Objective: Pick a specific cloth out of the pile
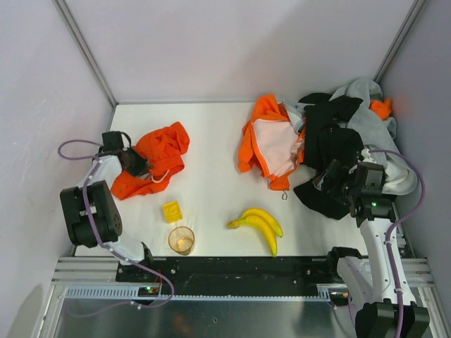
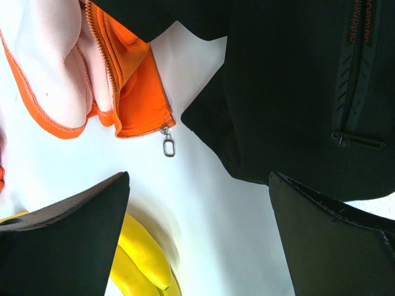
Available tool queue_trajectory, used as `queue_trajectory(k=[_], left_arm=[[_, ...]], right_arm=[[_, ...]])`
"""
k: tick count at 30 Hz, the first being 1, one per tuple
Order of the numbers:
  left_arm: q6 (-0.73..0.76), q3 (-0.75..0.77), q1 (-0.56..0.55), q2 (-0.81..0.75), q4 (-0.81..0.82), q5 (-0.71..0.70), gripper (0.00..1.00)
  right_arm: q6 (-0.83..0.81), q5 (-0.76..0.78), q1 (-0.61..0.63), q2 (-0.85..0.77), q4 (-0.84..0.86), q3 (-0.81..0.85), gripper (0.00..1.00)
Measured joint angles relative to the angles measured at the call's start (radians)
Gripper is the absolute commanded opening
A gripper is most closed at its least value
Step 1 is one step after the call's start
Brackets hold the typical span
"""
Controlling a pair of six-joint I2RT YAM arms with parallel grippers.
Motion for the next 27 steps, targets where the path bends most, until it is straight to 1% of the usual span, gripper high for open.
queue_trajectory(k=[3,7,13,15,18,20,23,27], left_arm=[[-0.029,-0.024,0.002,0.057,0.002,0.000,0.03],[-0.046,-0.039,0.002,0.096,0.018,0.000,0.15],[-0.046,-0.049,0.003,0.084,0.026,0.000,0.31],[-0.044,-0.057,0.004,0.059,0.024,0.003,0.39],[-0.040,-0.071,0.004,-0.002,0.020,0.014,0.67],[-0.037,-0.079,0.004,-0.051,0.019,0.024,0.80],[-0.035,-0.088,0.004,-0.140,0.019,0.046,0.91],[-0.036,-0.114,0.004,-0.262,0.023,0.091,0.98]], right_arm=[[0.002,0.002,0.005,0.000,-0.001,-0.001,0.99],[0.002,0.008,0.010,0.000,-0.002,-0.002,0.99],[0.002,0.010,0.011,0.000,-0.003,-0.002,0.99],[0.002,0.010,0.011,0.000,-0.002,-0.002,0.99],[0.002,0.009,0.011,0.000,-0.002,-0.001,0.99],[0.002,0.009,0.012,0.000,-0.003,-0.002,0.99],[0.002,0.010,0.017,0.000,-0.003,-0.002,0.99],[0.003,0.012,0.024,0.000,-0.003,-0.001,0.99]])
